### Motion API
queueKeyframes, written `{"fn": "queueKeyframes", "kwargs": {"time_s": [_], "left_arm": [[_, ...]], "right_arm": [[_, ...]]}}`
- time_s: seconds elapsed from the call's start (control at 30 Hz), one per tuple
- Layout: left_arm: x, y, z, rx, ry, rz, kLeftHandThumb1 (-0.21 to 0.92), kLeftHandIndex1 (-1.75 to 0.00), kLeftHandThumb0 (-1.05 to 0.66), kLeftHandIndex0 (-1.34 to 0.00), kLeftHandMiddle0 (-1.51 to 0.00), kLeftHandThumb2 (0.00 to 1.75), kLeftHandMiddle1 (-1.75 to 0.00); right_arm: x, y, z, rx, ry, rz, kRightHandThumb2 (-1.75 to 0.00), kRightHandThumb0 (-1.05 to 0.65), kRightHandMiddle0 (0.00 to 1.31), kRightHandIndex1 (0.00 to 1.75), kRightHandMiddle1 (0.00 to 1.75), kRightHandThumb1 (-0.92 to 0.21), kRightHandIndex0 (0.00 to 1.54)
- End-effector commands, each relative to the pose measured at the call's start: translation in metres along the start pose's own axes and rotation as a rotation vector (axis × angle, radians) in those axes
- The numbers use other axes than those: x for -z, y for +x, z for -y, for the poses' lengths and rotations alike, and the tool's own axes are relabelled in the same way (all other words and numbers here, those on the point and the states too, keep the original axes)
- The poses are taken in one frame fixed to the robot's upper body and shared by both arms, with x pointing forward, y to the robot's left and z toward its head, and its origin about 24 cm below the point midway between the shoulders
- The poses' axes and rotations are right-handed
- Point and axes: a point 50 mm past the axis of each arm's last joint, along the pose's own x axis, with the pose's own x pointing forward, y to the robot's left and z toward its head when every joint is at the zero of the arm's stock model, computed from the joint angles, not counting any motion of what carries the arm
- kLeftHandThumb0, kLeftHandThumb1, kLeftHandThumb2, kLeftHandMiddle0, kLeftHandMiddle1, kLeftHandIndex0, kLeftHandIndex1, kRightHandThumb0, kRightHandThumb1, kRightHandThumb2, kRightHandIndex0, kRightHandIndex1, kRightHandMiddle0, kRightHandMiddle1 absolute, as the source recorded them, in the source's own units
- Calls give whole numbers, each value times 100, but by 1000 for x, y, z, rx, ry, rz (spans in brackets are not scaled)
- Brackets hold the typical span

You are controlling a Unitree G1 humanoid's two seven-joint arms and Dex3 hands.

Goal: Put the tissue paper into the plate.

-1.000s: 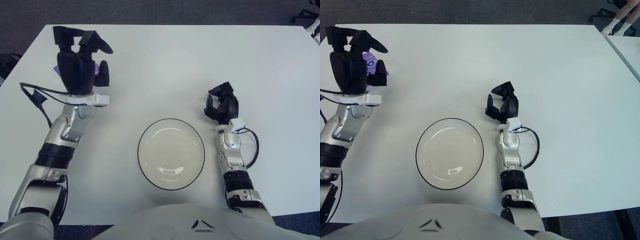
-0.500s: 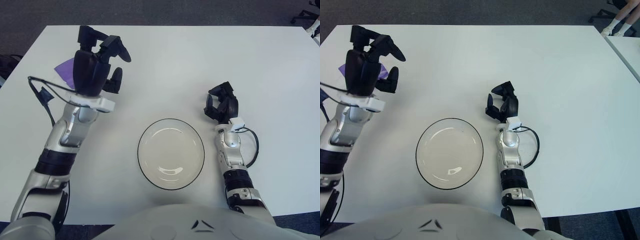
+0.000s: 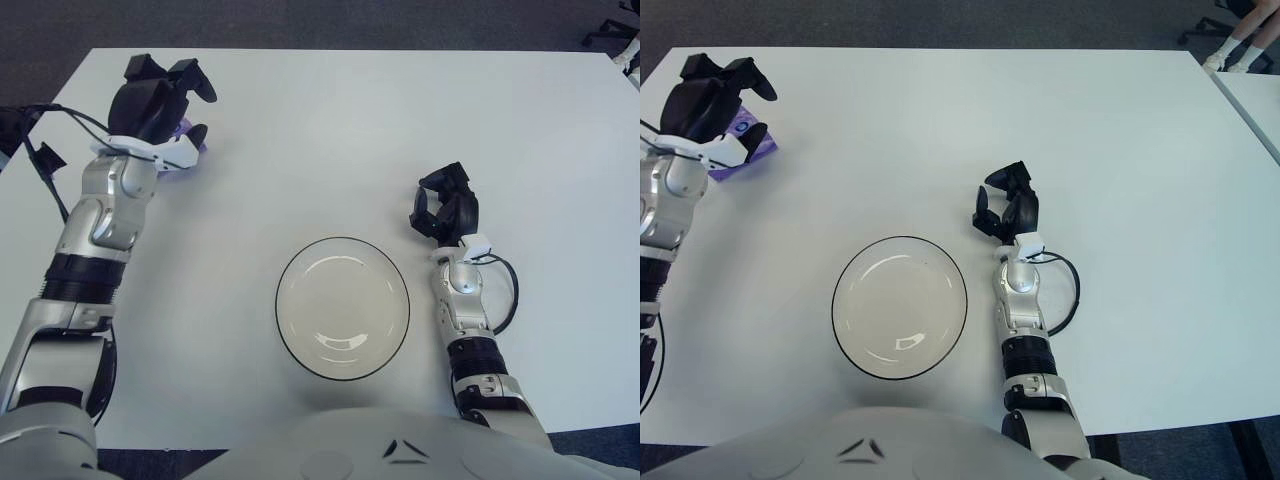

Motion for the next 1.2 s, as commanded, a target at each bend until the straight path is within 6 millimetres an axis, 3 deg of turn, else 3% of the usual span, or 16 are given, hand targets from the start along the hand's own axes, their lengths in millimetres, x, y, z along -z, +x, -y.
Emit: {"fn": "queueKeyframes", "kwargs": {"time_s": [0.0, 0.1, 0.37, 0.67, 1.17], "left_arm": [[5, 7, -7, 76, 49, -76, 68, -8, -101, 0, -1, 60, -18], [13, 12, -4, 104, 57, -100, 70, -3, -104, 0, 0, 54, -6], [36, 31, 11, 169, 87, -195, 69, 0, -105, 0, 0, 46, 0], [40, 45, 18, 241, 172, -273, 77, 0, -105, 0, 0, 39, 0], [46, 50, 31, 362, 292, -321, 91, 0, -105, 0, 0, 32, 0]], "right_arm": [[53, -54, 30, 69, -64, -289, -102, -41, 42, 157, 175, -56, 62], [53, -54, 31, 70, -65, -287, -102, -41, 42, 157, 175, -56, 62], [53, -54, 30, 71, -71, -287, -101, -41, 42, 156, 175, -56, 62], [51, -54, 30, 73, -69, -272, -101, -41, 42, 156, 175, -56, 62], [50, -54, 30, 70, -74, -273, -100, -41, 42, 156, 175, -57, 63]]}}
